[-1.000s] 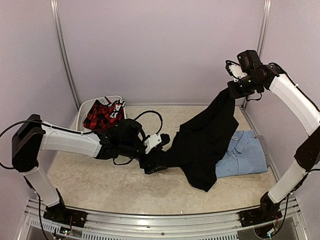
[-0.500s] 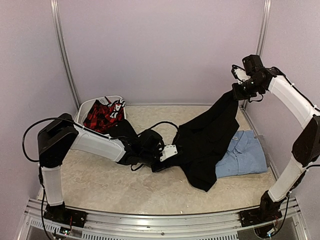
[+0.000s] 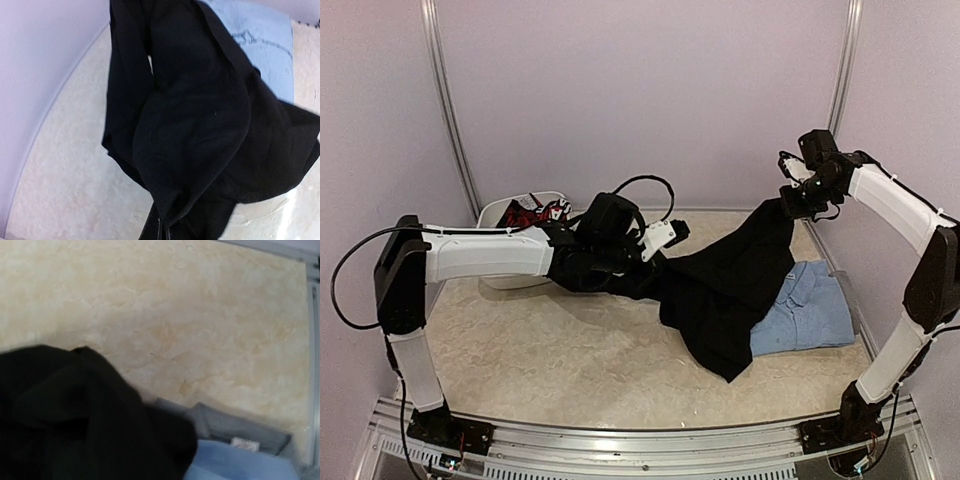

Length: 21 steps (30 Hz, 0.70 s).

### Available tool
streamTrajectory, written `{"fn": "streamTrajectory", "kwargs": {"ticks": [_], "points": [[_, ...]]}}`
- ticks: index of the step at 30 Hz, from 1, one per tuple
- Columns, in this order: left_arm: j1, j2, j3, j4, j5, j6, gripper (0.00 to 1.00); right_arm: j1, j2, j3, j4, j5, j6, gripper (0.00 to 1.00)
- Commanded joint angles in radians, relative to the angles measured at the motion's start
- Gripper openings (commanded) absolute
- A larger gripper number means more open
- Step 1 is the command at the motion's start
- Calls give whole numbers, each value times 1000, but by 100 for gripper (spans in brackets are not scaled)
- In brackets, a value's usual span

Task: Fold and stack the long sleeve shirts
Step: Pass from the right arm to the left, then pass from the left arm to the right

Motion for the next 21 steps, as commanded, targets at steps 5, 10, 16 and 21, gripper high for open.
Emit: {"fn": "streamTrajectory", "kwargs": {"ticks": [5, 10, 16, 21], "points": [[1, -65, 285, -348, 64, -24, 0, 28, -71, 0, 7, -32, -2, 71], [53, -61, 370, -345, 127, -117, 0, 131, -197, -62, 21, -5, -6, 85], [93, -33, 462, -373, 230, -138, 0, 158, -366, -190, 169, -418, -108, 85], [93, -20, 495, -384, 319, -122, 0, 228, -362, -225, 227, -526, -181, 86]]}}
